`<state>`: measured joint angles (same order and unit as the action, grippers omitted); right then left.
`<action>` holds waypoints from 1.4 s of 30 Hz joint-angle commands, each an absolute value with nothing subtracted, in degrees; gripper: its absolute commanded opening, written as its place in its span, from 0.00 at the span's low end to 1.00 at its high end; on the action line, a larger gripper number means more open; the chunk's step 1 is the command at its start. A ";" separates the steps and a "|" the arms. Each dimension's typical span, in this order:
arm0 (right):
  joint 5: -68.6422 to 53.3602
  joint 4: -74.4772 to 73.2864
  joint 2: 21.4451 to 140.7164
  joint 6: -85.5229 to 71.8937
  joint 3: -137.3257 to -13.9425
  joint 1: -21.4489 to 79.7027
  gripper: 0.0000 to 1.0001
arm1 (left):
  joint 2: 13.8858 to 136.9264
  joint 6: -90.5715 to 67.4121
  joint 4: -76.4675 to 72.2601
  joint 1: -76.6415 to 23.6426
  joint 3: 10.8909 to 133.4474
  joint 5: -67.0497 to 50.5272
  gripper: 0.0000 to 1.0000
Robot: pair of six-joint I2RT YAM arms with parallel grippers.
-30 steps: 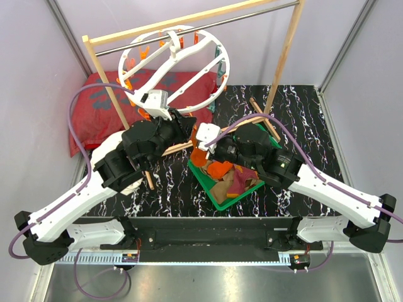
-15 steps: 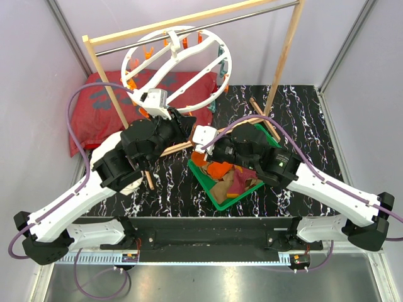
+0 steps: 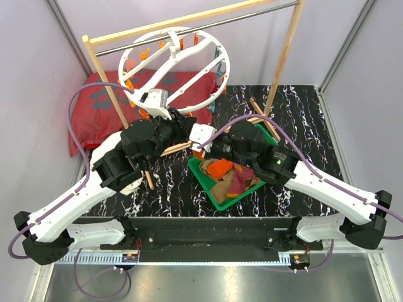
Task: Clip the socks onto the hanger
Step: Clamp the sock onto the hanger.
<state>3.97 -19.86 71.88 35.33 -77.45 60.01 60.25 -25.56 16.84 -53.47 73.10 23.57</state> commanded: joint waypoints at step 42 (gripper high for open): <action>5.97 -12.31 70.14 31.47 -78.14 60.47 0.08 | 52.74 -26.98 17.75 -53.44 72.69 18.46 0.99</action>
<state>4.97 -16.67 71.83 33.15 -79.05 60.01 55.51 -26.63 17.93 -53.47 72.93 21.54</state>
